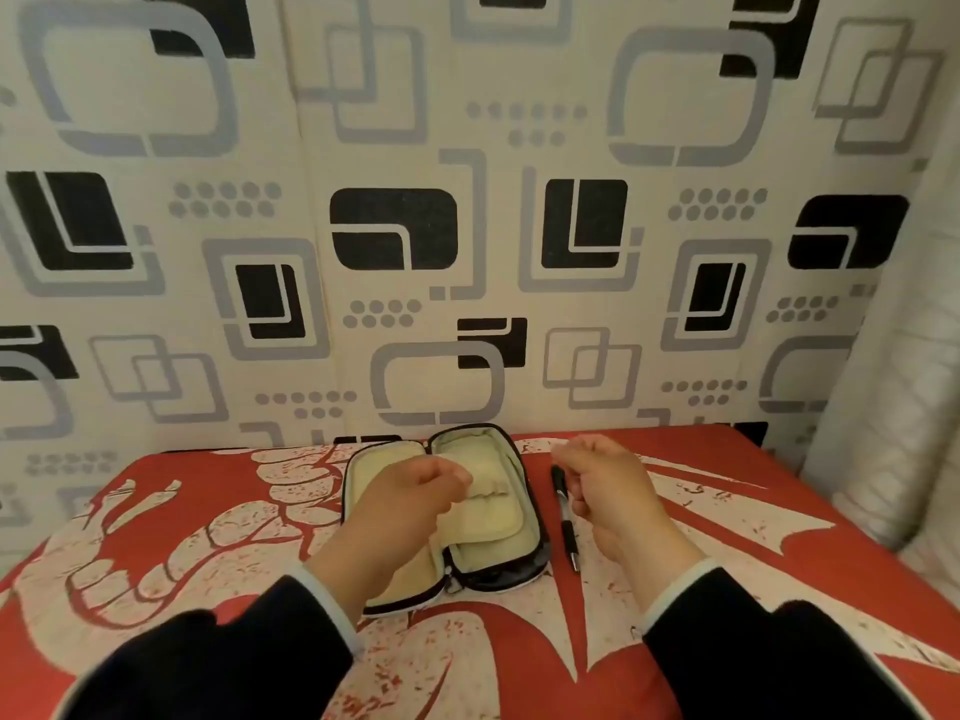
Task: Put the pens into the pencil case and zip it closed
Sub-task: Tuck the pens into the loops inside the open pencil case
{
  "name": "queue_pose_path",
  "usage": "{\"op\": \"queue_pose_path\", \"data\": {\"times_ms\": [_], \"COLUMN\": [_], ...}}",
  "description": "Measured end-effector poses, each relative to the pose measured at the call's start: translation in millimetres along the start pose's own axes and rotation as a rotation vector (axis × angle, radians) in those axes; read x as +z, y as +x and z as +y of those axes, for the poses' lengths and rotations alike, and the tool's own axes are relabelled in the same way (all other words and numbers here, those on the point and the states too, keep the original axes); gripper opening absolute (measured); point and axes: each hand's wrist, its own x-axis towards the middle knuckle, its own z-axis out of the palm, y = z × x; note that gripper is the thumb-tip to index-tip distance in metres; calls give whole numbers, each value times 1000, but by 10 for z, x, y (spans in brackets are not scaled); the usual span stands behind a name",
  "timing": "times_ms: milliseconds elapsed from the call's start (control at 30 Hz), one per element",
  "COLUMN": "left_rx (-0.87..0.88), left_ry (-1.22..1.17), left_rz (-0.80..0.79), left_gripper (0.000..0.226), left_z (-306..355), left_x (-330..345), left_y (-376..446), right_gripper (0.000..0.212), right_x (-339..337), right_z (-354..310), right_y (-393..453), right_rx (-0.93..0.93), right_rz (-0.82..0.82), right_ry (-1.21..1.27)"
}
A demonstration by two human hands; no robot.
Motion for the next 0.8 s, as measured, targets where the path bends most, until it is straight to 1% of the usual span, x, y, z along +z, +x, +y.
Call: {"op": "queue_pose_path", "data": {"times_ms": [100, 200, 333, 433, 567, 700, 800], "left_rx": [28, 46, 103, 159, 208, 175, 154], "left_ry": [43, 103, 223, 359, 587, 662, 705], "left_rz": [59, 102, 169, 178, 124, 97, 54], "left_gripper": [13, 11, 8, 25, 39, 49, 54], "left_z": [-115, -243, -355, -394, -441, -449, -439], "left_x": [56, 113, 119, 114, 113, 104, 95], "left_y": [87, 147, 240, 291, 344, 367, 374], "right_gripper": [12, 9, 17, 19, 25, 35, 36], "right_x": [-23, -41, -48, -46, -44, -39, -34], "right_z": [124, 232, 322, 374, 394, 389, 369], "right_y": [79, 132, 198, 248, 299, 298, 301], "right_rx": [-46, -96, -175, -223, -237, -234, -220], "right_rz": [52, 41, 30, 30, 25, 39, 52], "right_ry": [-147, -256, -499, -667, -803, -884, -928]}}
